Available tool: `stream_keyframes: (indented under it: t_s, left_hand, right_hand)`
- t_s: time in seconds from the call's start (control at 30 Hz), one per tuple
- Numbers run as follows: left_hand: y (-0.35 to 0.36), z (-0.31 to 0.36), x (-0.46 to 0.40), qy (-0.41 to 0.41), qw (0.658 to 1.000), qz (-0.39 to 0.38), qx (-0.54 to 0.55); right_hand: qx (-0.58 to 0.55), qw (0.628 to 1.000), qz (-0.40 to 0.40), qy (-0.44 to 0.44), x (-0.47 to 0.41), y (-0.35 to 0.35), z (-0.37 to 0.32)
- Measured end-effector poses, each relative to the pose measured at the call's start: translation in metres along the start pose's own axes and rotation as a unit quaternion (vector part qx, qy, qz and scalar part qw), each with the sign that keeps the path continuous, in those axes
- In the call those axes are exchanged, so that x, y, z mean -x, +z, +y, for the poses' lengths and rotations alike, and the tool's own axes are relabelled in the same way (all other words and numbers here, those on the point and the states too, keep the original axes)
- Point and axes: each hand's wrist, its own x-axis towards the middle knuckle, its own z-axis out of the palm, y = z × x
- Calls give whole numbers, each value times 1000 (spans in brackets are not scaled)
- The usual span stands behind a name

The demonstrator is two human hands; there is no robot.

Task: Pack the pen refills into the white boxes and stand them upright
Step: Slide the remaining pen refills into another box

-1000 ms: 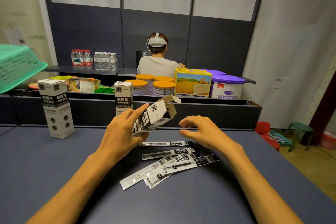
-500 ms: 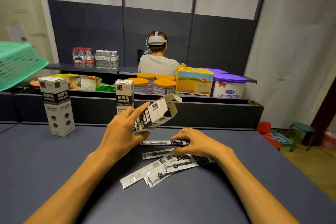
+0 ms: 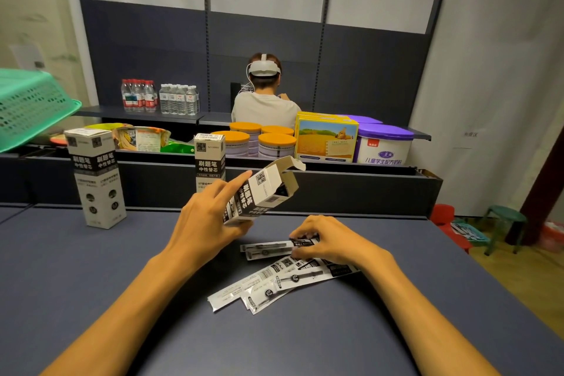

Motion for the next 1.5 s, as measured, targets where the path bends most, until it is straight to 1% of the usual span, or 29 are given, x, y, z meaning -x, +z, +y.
stream_keyframes:
  t_s: [0.1,0.37,0.53,0.87,1.0,1.1,1.17,1.4,1.5]
  left_hand:
    - [0,0,0,-2,1000,-1,3]
    - [0,1,0,-1,1000,0,5]
    - [1,0,0,0,1000,1,5]
    - [-1,2,0,5,1000,6,5]
    - [-1,2,-1,9,1000,12,5]
    - [-1,1,-1,3,1000,20,5]
    - [-2,0,-1,-2,1000,24,4]
    - [-4,-1,-1,-13,999,33,1]
    - [-4,-1,-1,-15,999,31,-2]
  right_hand:
    - [23,1000,5,-10,0,-1,-3]
    - [79,995,50,-27,2,1,-8]
    - [58,996,67,-21,0,4,-7]
    - [88,991,85,-51,6,-5,-5]
    - [49,989,121,-63,18,-19,3]
    - [1,988,142,-62,26,-29,9]
    - [-35,982,172,-67,32,-38,12]
    - [-161,934,304,-95,56,-64,14]
    - [-175,914,348,-117,60,-69,11]
